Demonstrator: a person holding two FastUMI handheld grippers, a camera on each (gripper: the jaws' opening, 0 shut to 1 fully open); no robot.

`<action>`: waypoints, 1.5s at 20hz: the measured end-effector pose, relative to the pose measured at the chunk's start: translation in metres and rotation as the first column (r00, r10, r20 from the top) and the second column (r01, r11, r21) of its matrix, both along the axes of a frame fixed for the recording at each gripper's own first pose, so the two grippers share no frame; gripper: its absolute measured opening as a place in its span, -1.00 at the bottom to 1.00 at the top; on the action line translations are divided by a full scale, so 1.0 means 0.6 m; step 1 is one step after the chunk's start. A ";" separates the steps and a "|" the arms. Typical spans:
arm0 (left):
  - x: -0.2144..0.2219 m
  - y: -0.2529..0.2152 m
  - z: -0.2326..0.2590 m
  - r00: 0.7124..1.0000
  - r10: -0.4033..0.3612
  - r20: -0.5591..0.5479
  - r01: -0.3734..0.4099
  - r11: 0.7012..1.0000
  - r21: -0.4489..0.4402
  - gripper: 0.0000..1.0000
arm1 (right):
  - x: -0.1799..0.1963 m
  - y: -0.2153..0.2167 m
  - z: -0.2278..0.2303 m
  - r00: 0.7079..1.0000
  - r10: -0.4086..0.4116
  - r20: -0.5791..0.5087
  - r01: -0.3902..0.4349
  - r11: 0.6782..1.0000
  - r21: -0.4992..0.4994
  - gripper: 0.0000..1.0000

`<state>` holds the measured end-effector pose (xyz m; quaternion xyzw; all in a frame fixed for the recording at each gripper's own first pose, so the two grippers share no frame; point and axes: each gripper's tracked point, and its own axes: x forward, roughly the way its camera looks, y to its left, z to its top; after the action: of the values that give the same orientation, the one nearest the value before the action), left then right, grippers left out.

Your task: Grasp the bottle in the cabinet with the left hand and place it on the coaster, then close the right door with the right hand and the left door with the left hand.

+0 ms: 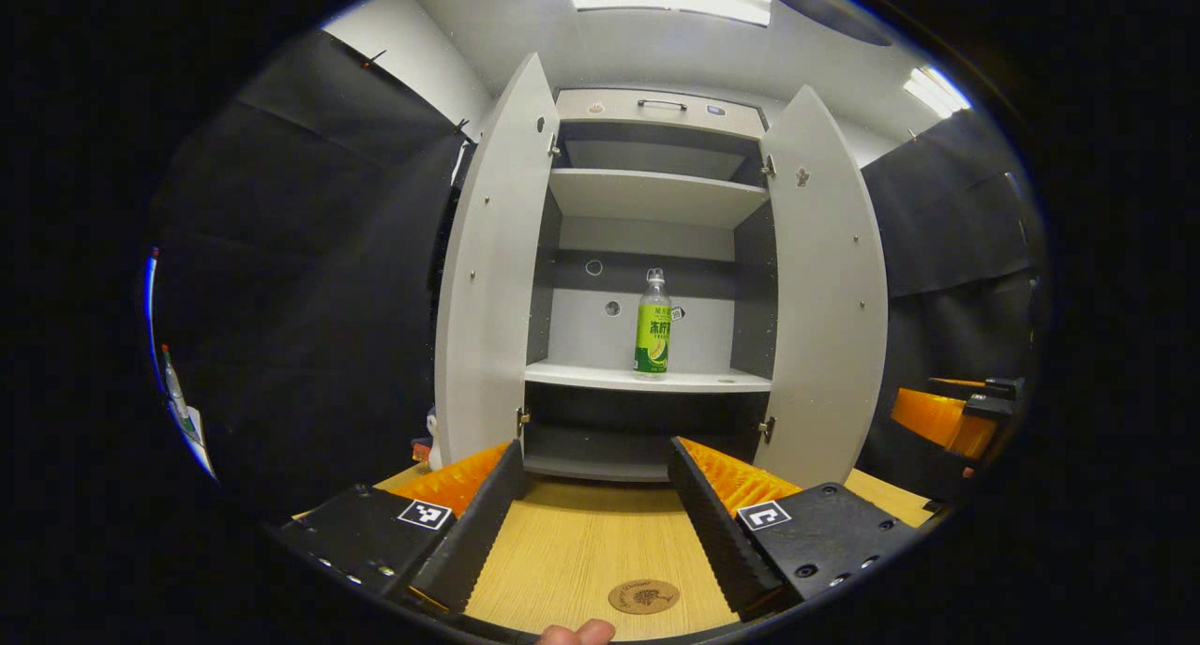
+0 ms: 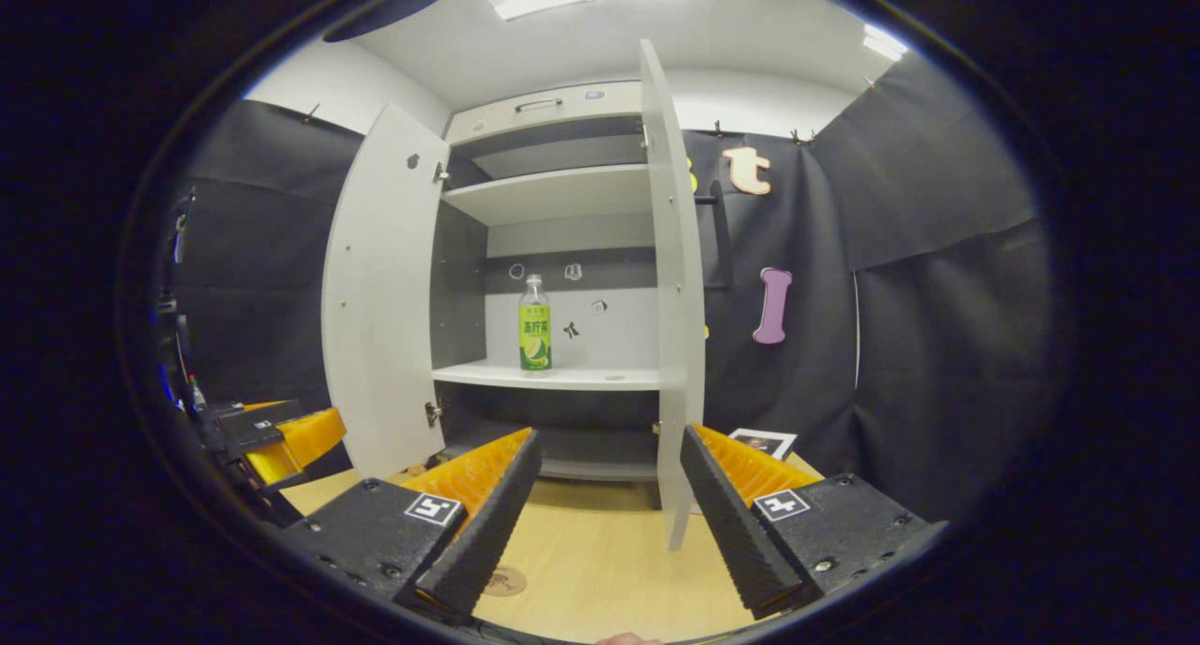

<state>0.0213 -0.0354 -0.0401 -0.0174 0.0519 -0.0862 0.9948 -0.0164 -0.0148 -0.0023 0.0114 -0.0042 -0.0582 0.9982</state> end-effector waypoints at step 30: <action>0.571 -0.241 0.067 0.967 -0.251 -0.051 0.249 0.967 -0.047 0.89 | -0.066 -0.135 -0.002 0.954 -0.300 -0.010 0.300 0.953 0.041 0.97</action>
<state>0.3641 -0.1797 0.0002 -0.0330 0.0801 -0.2113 0.9736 -0.0557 -0.0959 -0.0034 0.0316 -0.0031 -0.2093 0.9773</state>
